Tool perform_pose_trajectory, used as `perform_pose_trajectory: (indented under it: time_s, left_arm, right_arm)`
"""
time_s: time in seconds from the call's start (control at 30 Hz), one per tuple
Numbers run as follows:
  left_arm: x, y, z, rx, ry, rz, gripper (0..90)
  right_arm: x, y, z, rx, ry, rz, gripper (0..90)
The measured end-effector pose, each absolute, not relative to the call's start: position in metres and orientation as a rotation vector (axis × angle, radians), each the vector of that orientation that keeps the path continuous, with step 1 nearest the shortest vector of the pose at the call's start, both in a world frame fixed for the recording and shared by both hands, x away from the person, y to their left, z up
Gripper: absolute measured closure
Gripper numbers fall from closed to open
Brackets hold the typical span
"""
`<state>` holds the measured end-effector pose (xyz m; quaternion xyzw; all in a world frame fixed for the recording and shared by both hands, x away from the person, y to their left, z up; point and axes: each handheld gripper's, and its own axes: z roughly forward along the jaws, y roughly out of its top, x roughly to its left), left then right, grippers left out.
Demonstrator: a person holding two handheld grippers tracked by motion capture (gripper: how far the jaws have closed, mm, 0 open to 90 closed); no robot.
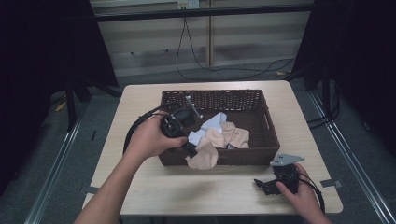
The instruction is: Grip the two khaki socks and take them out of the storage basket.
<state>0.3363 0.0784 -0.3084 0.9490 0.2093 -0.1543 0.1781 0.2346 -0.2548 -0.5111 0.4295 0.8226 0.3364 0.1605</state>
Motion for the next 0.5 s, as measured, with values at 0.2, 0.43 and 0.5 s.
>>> perform_pose_trajectory:
  time_s: [0.2, 0.43, 0.5]
  left_arm:
    - [0.337, 0.076, -0.323, 2.671, 0.598, -0.396, 53.7]
    - [0.350, 0.076, -0.324, 2.664, 0.612, -0.214, 25.7]
    - [0.358, 0.076, -0.324, 2.657, 0.638, -0.172, 25.0]
  right_arm:
    - [0.235, -0.255, -0.511, 1.222, 2.350, 0.963, 0.0]
    - [0.235, -0.255, -0.511, 1.223, 2.350, 0.963, 0.0]
    - [0.235, -0.255, -0.511, 1.222, 2.350, 0.963, 0.0]
